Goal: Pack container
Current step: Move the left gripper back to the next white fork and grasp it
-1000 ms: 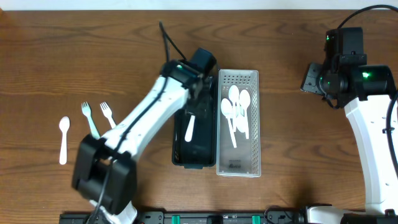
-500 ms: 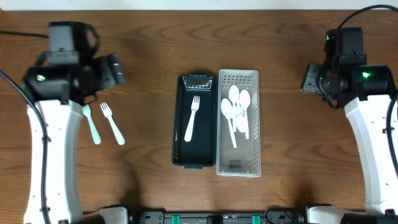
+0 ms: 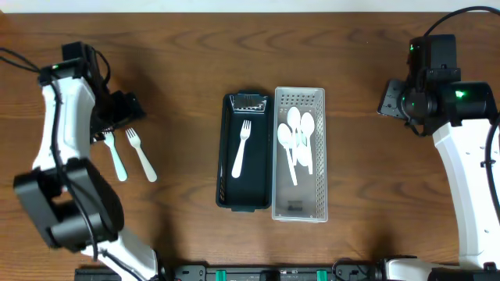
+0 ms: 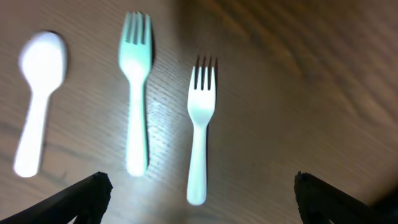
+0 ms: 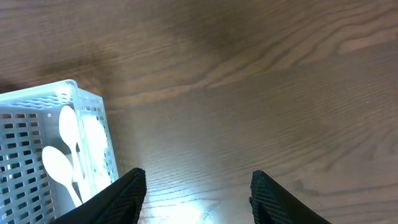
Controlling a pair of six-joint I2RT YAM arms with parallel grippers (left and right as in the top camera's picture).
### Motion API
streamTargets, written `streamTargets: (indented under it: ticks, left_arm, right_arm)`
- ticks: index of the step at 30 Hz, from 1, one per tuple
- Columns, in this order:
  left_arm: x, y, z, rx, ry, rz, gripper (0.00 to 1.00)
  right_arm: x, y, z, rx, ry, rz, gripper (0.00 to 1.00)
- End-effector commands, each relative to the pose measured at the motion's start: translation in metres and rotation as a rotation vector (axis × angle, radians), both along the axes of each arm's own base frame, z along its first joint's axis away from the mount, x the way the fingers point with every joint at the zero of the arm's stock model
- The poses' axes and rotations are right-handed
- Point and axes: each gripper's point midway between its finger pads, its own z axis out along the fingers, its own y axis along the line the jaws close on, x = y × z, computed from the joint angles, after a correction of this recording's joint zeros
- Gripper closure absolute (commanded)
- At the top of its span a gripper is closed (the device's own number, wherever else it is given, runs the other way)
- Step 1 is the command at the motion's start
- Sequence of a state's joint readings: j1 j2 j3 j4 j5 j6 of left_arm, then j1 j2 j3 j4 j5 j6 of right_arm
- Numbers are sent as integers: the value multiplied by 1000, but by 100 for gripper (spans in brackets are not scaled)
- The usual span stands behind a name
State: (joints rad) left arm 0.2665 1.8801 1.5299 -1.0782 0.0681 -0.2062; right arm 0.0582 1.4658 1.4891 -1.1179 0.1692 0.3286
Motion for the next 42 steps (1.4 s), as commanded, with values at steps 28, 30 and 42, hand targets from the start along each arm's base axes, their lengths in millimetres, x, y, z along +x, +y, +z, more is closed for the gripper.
streamTargets:
  ticks: [28, 30, 42]
  left_arm:
    - [-35, -19, -106, -133, 258, -50, 11]
    - [-35, -19, -106, -133, 258, -50, 30]
    - [-36, -19, -106, -134, 261, -50, 75]
  right_arm:
    - [-1, -4, -2, -11, 9, -3, 42]
    - [-1, -4, -2, -10, 9, -3, 43]
    - [-4, -4, -4, -11, 22, -3, 42]
